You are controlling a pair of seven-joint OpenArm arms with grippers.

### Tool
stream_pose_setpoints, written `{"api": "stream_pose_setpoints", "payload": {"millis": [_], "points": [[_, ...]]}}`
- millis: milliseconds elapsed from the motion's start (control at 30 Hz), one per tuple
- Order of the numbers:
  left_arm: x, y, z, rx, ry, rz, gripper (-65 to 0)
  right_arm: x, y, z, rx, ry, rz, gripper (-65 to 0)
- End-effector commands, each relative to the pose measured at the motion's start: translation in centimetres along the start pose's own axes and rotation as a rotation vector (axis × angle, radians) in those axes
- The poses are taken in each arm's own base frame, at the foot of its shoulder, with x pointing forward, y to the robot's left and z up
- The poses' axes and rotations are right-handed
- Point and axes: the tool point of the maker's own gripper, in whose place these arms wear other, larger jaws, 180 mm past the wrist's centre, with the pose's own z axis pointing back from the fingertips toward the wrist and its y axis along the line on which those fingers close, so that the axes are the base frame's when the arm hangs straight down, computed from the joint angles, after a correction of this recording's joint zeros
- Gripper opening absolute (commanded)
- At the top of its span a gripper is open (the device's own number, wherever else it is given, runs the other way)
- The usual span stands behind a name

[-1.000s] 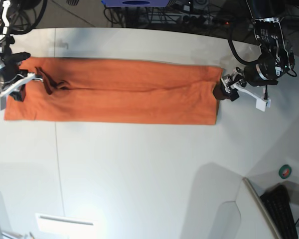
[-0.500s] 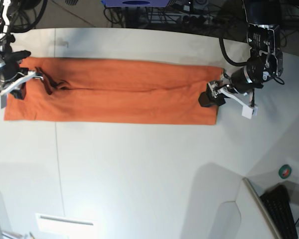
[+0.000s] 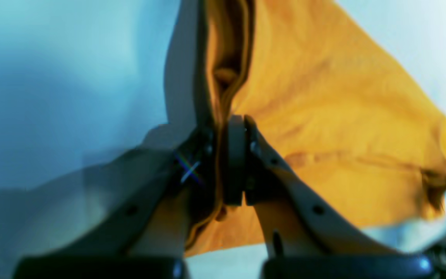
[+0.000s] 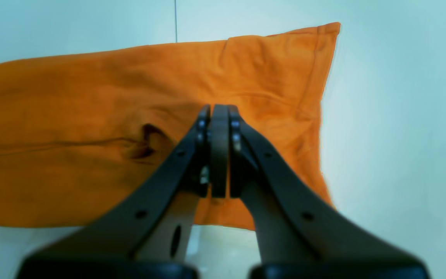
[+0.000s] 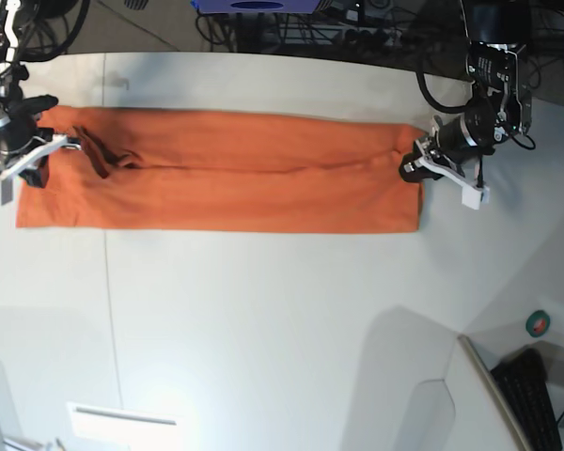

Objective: Layout the t-shirt on the table in an organized manner, then fold the t-shirt properly
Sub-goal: 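Pull the folded strip ends apart with both grippers to smooth it, then carry the strip end held by the left gripper toward the right gripper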

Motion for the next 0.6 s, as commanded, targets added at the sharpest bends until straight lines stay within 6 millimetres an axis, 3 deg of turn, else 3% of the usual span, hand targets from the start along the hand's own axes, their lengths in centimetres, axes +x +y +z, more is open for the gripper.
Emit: {"api": "stream_pose_setpoints", "payload": {"millis": [0,100,200,367,433,567], "points": [[1.0,2.0,0.8,0.074,-0.004,-0.044,-65.0,1.4,-0.2,0.3,0.001,-0.048,0.012,-65.0],[2.0,2.6,1.4,0.137,-0.010,-0.145,-65.0,1.4,-0.2,0.3,0.001,-0.048,0.012,-65.0],[3.1,2.6,3.3,0.200,-0.050,-0.269,-65.0,1.5,-0.2,0.3,0.001,-0.049,0.013,-65.0],[4.5,-0.3,6.0,0.274,-0.129,-0.474,-65.0,1.5,-0.1,0.3,0.004,-0.048,0.014,-65.0],[4.2,-1.7,6.7,0.315,-0.125,-0.566,-65.0,1.5,-0.1,0.3,0.005,-0.050,0.014,-65.0],[3.0,-6.3,6.4,0.341,-0.098,-0.742,-65.0,1.6,0.0,0.2,0.007,-0.052,0.014,-65.0]]}}
